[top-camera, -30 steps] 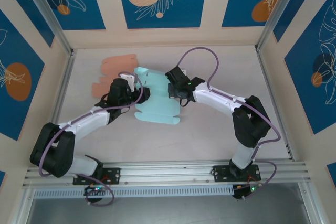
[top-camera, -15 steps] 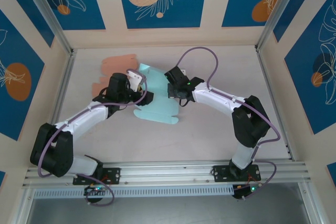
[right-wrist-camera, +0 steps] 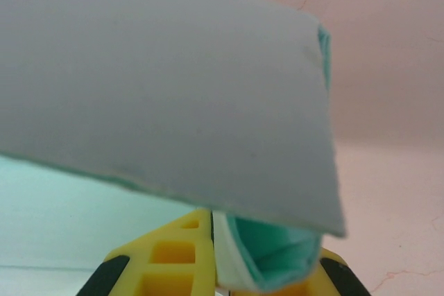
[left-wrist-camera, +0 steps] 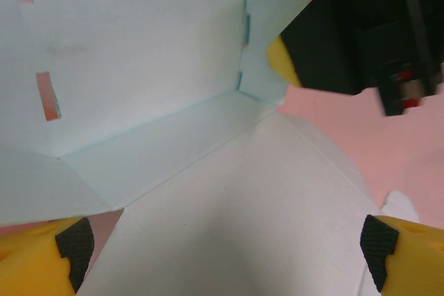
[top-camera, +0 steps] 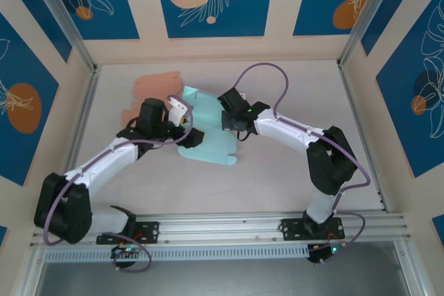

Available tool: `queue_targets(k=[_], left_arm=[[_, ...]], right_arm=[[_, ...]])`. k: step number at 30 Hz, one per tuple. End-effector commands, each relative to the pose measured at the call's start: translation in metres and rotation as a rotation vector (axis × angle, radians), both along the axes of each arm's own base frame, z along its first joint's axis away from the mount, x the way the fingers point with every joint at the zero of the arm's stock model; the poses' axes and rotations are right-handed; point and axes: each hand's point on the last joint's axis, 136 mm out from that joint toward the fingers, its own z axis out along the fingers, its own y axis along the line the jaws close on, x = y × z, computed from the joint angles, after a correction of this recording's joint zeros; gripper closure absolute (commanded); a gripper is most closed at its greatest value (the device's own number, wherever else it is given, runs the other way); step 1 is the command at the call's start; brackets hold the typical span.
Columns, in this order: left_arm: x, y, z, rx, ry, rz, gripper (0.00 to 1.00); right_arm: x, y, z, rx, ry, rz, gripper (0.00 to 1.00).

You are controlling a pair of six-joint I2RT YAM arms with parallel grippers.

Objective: Fold the paper box

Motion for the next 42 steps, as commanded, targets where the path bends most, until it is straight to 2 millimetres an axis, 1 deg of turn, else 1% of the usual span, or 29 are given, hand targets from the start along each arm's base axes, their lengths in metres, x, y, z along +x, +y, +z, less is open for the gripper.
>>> queue_targets(k=[1, 3, 5, 8, 10, 12, 14, 15, 18, 20, 22, 24, 25, 27, 29, 30, 32, 38, 40, 42], left_arm=[[-0.01, -0.009, 0.092, -0.197, -0.251, -0.068, 0.0], [-0.023, -0.007, 0.11, -0.235, -0.286, -0.08, 0.0], [-0.029, 0.002, 0.127, -0.251, -0.331, -0.04, 0.0], [-0.028, 0.021, 0.145, -0.236, -0.379, 0.072, 0.0], [-0.018, 0.037, 0.144, -0.195, -0.363, 0.184, 0.0], [-0.005, 0.056, 0.134, -0.128, -0.315, 0.311, 0.0], [0.006, 0.07, 0.115, -0.069, -0.246, 0.398, 0.0], [0.01, 0.074, 0.106, -0.056, -0.216, 0.423, 0.0], [0.02, 0.088, 0.072, -0.038, -0.122, 0.501, 0.0], [0.028, 0.102, 0.049, -0.05, -0.082, 0.57, 0.01], [0.033, 0.109, 0.03, -0.087, -0.023, 0.584, 0.01], [0.035, 0.106, 0.015, -0.132, 0.034, 0.555, 0.01], [0.035, 0.1, 0.009, -0.156, 0.061, 0.526, 0.01], [0.03, 0.086, 0.003, -0.206, 0.082, 0.443, 0.0], [0.023, 0.072, 0.002, -0.266, 0.08, 0.364, 0.0], [0.02, 0.07, 0.0, -0.273, 0.081, 0.351, 0.0], [0.014, 0.07, -0.009, -0.26, 0.094, 0.345, 0.0], [0.001, 0.075, -0.039, -0.297, 0.159, 0.397, 0.0], [-0.004, 0.073, -0.04, -0.328, 0.142, 0.385, 0.0], [-0.01, 0.064, -0.038, -0.36, 0.116, 0.342, 0.0]], right_arm=[[-0.026, -0.012, -0.022, -0.099, 0.118, 0.062, 0.96], [-0.027, -0.013, -0.02, -0.091, 0.124, 0.062, 0.96], [-0.029, -0.013, -0.018, -0.078, 0.128, 0.067, 0.98], [-0.033, -0.016, -0.016, -0.072, 0.126, 0.066, 0.98], [-0.035, -0.017, -0.016, -0.062, 0.135, 0.067, 0.98], [-0.04, -0.019, -0.015, -0.045, 0.149, 0.069, 0.98], [-0.045, -0.021, -0.014, -0.018, 0.17, 0.078, 0.98], [-0.048, -0.021, -0.012, -0.006, 0.177, 0.084, 0.98], [-0.053, -0.027, -0.004, 0.024, 0.181, 0.092, 0.98], [-0.056, -0.03, 0.002, 0.053, 0.181, 0.101, 0.98], [-0.059, -0.033, 0.005, 0.079, 0.185, 0.113, 0.98], [-0.061, -0.034, 0.01, 0.108, 0.186, 0.129, 0.98], [-0.061, -0.036, 0.012, 0.123, 0.189, 0.129, 0.98], [-0.062, -0.039, 0.015, 0.142, 0.194, 0.127, 0.98], [-0.061, -0.043, 0.019, 0.15, 0.19, 0.12, 0.98], [-0.061, -0.043, 0.02, 0.155, 0.191, 0.119, 0.98], [-0.06, -0.045, 0.024, 0.164, 0.185, 0.114, 0.98], [-0.055, -0.049, 0.033, 0.186, 0.172, 0.105, 0.98], [-0.054, -0.05, 0.036, 0.192, 0.167, 0.106, 0.98], [-0.053, -0.049, 0.038, 0.215, 0.17, 0.11, 0.98]])
